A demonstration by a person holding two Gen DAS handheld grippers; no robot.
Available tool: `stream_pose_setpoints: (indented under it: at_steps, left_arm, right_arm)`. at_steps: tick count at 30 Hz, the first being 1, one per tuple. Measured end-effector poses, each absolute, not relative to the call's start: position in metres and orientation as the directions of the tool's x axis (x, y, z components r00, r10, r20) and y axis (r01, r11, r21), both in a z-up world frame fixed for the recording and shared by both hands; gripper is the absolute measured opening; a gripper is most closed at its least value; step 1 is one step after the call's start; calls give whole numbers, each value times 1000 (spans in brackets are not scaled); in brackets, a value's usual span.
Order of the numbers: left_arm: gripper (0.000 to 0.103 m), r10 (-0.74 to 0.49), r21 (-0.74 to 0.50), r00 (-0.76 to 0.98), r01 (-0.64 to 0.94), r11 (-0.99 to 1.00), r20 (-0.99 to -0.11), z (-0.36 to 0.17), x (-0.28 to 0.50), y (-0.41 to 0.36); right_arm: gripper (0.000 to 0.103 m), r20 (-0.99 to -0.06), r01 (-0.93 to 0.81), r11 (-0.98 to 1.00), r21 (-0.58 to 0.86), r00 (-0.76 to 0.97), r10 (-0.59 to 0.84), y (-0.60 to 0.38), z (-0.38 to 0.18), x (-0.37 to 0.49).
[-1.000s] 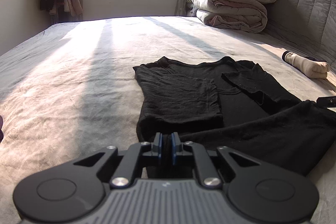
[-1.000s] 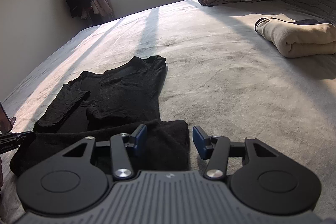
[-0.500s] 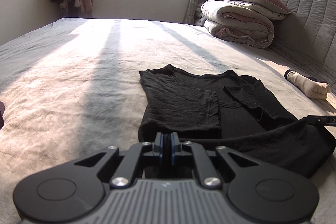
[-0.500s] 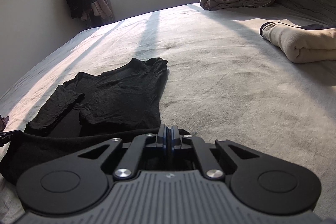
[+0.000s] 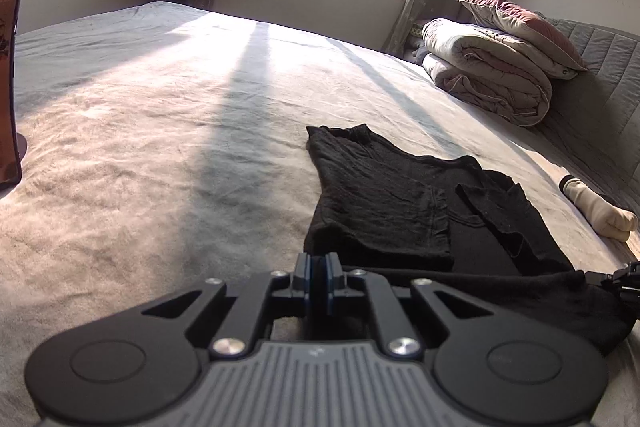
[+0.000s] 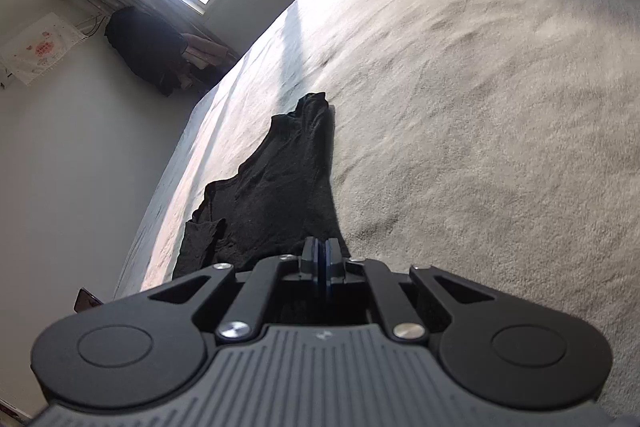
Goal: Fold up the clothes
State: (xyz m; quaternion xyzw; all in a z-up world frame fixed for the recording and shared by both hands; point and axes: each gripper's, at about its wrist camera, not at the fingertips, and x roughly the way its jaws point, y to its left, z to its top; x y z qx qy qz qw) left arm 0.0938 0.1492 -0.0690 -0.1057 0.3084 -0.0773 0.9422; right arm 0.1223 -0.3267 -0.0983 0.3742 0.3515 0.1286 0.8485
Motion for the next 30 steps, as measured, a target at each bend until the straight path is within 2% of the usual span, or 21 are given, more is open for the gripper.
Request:
stream_pose_setpoints:
  at_steps: [3,4,5,7,8,9,10,11,16,20,24,30]
  left_arm:
    - [11,-191,-223,784,69,972,-590,-74,100,144]
    - [13,-183,-214,786,66,975,-591,-72,99,142]
    - [17,-175,-205,788,63,977,-590,-70,98,141]
    - [26,-159,-192,806,58,980,-569,-62,94,139]
    - [31,-152,-185,817,57,981,-556,-58,91,138]
    - [32,-151,-177,827,64,982,-542,-54,88,136]
    - [33,-151,-169,836,70,983,-528,-50,86,135]
    - [34,-151,-162,844,77,984,-514,-47,83,134]
    - [35,-196,-133,836,148,980,-513,-48,82,121]
    - [35,-229,-115,817,198,973,-529,-53,84,111]
    - [35,-260,-97,797,248,964,-545,-59,85,101]
    - [35,-297,-73,764,313,947,-573,-67,88,88]
  right_arm:
    - [3,-517,54,712,700,726,453,-324,-96,126]
    - [6,-521,50,726,685,730,442,-322,-92,126]
    - [17,-523,41,739,672,733,435,-320,-88,125]
    - [18,-530,27,761,648,734,424,-315,-80,124]
    - [24,-530,20,773,634,739,416,-312,-75,123]
    - [28,-528,11,790,613,749,400,-310,-70,121]
    - [39,-525,1,812,583,764,376,-308,-65,119]
    - [42,-517,-16,833,553,778,358,-306,-60,117]
    - [42,-509,-145,906,397,787,349,-278,-42,113]
    - [42,-531,-215,932,291,774,344,-256,-49,118]
    - [42,-531,-347,923,167,757,381,-234,-54,117]
    - [42,-589,-481,876,-41,720,367,-201,-69,115]
